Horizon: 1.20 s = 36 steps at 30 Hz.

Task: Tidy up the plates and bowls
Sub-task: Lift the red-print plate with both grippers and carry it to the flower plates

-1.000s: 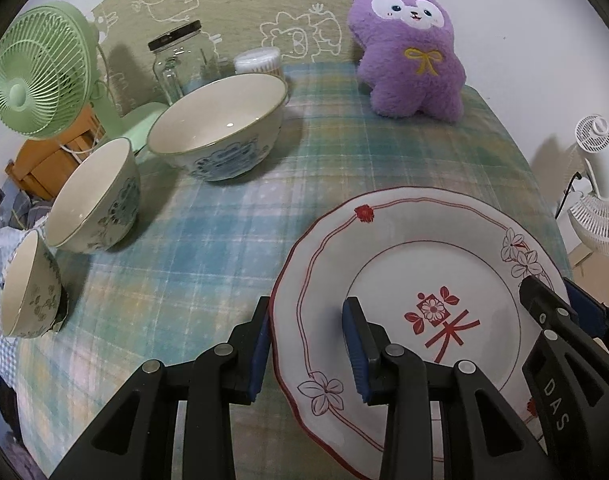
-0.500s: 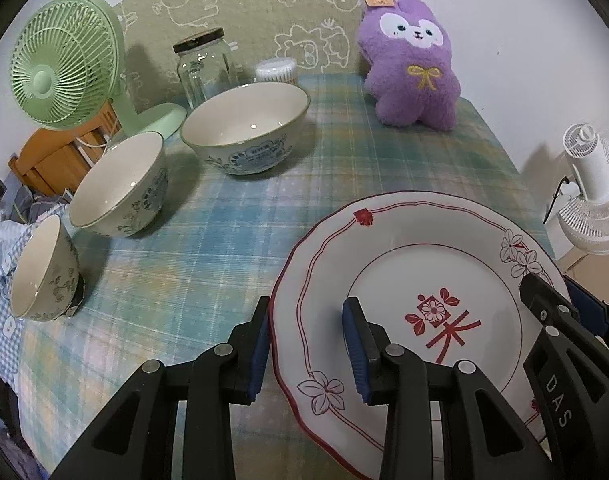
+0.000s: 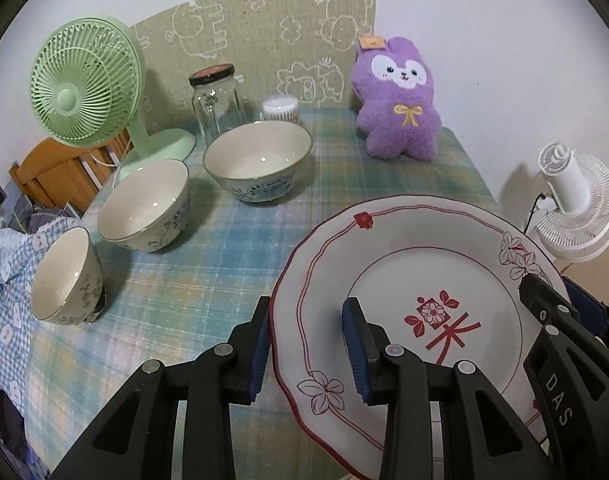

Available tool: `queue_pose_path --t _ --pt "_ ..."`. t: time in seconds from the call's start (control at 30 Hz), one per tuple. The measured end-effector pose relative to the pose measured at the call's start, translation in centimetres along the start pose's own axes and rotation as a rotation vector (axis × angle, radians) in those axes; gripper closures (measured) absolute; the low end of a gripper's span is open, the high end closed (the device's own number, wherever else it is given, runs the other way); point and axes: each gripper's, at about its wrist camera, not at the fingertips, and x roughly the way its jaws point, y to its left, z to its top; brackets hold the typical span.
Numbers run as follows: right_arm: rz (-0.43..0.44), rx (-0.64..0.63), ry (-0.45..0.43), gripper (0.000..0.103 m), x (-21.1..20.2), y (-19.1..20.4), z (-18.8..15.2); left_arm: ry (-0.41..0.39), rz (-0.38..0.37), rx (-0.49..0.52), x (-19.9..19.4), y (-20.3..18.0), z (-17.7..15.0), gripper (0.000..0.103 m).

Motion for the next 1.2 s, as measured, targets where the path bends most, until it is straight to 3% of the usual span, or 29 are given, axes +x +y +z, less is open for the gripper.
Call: queue_pose_path --t 0.57,1.2 --pt "-0.016 0.036 -0.04 0.071 -4.8 0.6 -3.6 -0.068 -0.023 0.028 -4.2 2.0 -2.5 0.069" --pt "-0.063 0.082 -0.038 0.071 -8.0 -1.7 -10.4 -0.08 -0.074 0.078 -7.0 0.7 -8.3 0.069"
